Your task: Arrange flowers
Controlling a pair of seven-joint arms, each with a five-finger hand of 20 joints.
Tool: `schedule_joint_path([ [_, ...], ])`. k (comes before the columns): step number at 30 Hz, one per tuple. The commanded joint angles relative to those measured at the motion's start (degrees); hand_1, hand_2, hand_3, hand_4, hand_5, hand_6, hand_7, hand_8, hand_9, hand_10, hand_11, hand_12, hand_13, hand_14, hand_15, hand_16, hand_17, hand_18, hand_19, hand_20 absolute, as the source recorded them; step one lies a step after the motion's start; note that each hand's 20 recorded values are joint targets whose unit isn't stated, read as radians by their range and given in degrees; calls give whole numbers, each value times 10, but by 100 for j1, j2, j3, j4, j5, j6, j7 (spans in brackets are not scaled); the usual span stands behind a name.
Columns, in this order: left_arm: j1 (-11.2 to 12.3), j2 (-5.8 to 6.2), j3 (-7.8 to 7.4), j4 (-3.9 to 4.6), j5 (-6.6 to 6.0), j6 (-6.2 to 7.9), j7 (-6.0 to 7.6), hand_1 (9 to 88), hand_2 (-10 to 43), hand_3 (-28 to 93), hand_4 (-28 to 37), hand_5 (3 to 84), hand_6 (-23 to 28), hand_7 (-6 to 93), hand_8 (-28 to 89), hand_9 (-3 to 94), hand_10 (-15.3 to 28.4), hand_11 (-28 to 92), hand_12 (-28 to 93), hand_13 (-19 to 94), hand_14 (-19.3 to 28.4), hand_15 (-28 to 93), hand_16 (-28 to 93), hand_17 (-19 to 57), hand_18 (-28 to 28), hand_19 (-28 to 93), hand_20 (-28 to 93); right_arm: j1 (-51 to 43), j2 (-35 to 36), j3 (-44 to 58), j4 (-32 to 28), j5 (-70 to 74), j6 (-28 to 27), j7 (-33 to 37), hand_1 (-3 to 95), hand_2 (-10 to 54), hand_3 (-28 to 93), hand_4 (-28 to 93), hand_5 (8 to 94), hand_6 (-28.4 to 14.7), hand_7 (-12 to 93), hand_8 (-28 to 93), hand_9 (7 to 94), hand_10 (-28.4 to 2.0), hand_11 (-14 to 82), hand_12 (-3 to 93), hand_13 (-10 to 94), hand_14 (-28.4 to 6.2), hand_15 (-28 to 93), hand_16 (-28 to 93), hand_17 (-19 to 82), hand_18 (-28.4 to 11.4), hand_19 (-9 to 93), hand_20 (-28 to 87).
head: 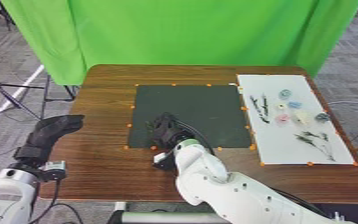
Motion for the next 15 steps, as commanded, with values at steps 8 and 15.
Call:
schedule_joint_path([
  [8,22,-41,-29,7,48,-116,-30,217,-15,668,-283,500,46,132,-43,468,165,181,128,350,192,189,-4,53,127,106,154,19,-7,68,-74,102,-114,-15,595,-95,442,67,595,-80,601,106,849,-136,463,291,937,3,596,300,750,-43,885,443],
  [15,3,-42,-17,20,50,-142,-40,221,-24,668,-283,499,46,132,-42,467,165,179,128,349,193,189,-3,53,127,104,154,11,-18,164,-72,162,-83,-65,591,-95,427,65,593,-81,594,109,842,-142,468,275,937,0,590,307,746,-45,882,445],
])
